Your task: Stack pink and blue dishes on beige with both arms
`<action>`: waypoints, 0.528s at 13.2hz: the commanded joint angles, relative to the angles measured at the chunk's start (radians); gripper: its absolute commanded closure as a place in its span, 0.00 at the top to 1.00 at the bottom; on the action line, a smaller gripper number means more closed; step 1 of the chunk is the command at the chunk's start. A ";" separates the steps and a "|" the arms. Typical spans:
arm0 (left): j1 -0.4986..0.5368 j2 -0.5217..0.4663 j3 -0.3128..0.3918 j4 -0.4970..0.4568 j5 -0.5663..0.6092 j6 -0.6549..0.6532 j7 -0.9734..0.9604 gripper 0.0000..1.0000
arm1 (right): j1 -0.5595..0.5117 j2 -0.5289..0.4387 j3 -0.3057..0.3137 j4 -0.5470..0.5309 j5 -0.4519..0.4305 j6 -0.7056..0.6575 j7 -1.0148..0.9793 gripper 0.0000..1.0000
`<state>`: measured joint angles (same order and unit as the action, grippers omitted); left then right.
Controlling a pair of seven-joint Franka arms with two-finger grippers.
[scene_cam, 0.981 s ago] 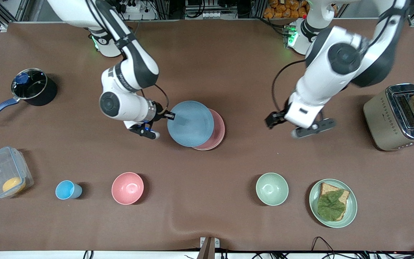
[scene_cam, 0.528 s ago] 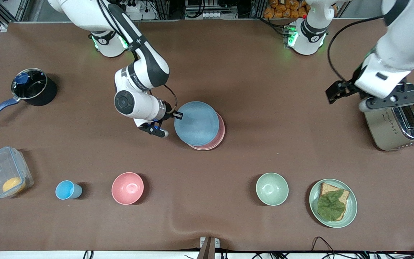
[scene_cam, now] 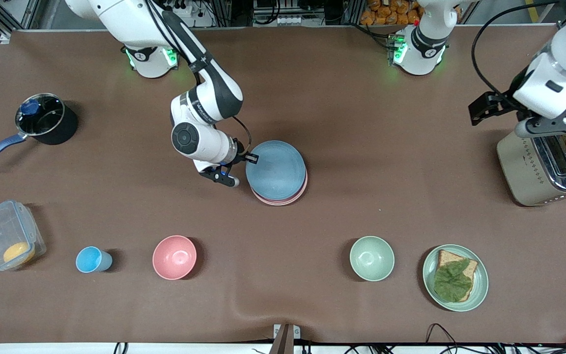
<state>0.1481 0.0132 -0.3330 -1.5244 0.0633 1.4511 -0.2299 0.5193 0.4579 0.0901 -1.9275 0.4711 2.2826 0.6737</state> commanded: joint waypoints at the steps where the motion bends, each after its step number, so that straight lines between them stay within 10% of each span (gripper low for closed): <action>1: -0.119 -0.012 0.150 0.003 -0.014 -0.020 0.046 1.00 | -0.013 0.018 -0.012 0.045 0.011 -0.032 0.017 1.00; 7: -0.203 -0.021 0.252 -0.002 -0.049 -0.057 0.031 1.00 | -0.203 -0.103 -0.030 0.076 -0.084 -0.349 -0.148 1.00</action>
<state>-0.0316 0.0108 -0.1115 -1.5249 0.0488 1.4254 -0.1967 0.4205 0.4226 0.0511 -1.8510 0.4363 2.0466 0.6127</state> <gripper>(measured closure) 0.000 0.238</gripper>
